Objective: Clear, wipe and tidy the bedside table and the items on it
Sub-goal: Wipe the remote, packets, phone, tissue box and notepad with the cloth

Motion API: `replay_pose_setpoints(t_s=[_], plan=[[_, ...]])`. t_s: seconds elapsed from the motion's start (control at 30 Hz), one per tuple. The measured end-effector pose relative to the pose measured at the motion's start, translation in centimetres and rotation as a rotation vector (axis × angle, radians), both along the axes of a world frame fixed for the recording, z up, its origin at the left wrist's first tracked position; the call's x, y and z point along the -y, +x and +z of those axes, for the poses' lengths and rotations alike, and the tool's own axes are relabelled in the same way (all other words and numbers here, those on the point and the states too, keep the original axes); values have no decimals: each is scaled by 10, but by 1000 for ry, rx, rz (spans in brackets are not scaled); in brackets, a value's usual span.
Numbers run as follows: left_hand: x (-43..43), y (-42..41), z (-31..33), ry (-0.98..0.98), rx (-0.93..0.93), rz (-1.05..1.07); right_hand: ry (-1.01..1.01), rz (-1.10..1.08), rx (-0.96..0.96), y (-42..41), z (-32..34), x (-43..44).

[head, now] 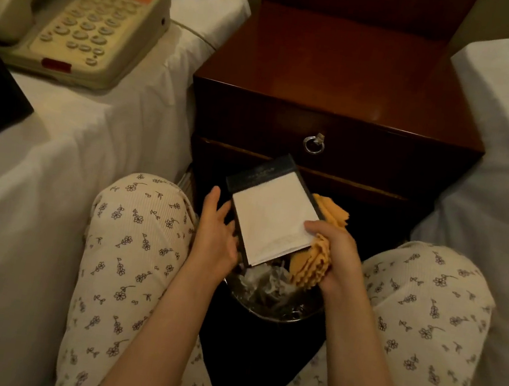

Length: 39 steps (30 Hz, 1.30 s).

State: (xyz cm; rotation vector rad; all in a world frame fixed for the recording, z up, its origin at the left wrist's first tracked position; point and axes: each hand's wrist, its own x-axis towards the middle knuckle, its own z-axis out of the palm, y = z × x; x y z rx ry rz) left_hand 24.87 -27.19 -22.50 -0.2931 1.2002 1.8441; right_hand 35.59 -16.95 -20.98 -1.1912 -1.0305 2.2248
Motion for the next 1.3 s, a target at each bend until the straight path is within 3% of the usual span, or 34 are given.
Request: replay_pose_setpoints(t_s=[0.13, 0.23, 0.3, 0.4, 0.57, 0.7, 0.8, 0.87, 0.93, 1.03, 1.17, 1.23, 1.3], plan=[[-1, 7, -6, -114, -57, 0, -99, 74, 15, 0, -3, 0], [5, 12, -9, -132, -100, 9, -22, 85, 57, 0, -3, -2], [6, 10, -10, -130, -169, 46, 202, 41, 196, 0, -5, 0], [5, 9, -11, -157, -252, 52, 694, -73, 455, -2, -11, 11], [6, 10, -15, -167, -300, 55, 1359, -159, 506, -7, -24, 21], [8, 8, -17, -180, -320, 103, 1282, -299, 581, -5, -24, 8], [7, 8, -21, -271, -345, 111, 1257, -406, 456, -7, -11, 10], [5, 10, -25, -290, -354, 75, 1364, -292, 347, -17, -5, 27], [2, 17, -23, -261, -348, 38, 1535, -46, 251, -28, -12, 53], [0, 24, -20, -208, -360, 58, 1698, 156, 320, -32, -39, 63], [0, 17, -18, -267, -333, 120, 1285, 37, 514, -18, -39, 32], [-1, 13, -14, -253, -325, 159, 1294, -96, 418, -17, -31, 32], [-2, 11, -7, -237, -351, 182, 1440, -84, 233, -18, -27, 43]])
